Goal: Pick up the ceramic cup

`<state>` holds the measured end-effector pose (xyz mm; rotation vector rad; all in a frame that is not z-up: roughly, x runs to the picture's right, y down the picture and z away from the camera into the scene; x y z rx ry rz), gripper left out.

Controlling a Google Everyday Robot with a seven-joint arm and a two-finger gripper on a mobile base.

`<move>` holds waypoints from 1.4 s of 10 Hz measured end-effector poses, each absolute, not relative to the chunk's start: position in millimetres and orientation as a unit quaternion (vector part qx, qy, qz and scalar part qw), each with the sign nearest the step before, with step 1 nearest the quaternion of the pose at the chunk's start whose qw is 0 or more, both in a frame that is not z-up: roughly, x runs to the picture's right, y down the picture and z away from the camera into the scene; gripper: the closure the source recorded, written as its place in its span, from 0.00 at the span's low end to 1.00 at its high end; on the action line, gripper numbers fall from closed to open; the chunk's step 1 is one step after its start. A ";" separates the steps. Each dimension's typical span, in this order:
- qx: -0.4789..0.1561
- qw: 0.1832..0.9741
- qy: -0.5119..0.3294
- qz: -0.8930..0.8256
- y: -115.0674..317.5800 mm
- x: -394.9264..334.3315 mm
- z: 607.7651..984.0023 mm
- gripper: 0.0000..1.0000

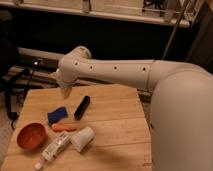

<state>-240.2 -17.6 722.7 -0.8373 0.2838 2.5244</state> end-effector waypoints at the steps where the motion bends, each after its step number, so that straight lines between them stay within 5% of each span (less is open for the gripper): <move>1: -0.305 0.231 0.103 0.918 -17.6 -240.2 722.7 0.20; 8: -0.305 0.240 0.103 0.916 -8.6 -242.7 719.1 0.20; 14: -0.285 0.261 0.146 0.911 95.3 -213.5 695.6 0.20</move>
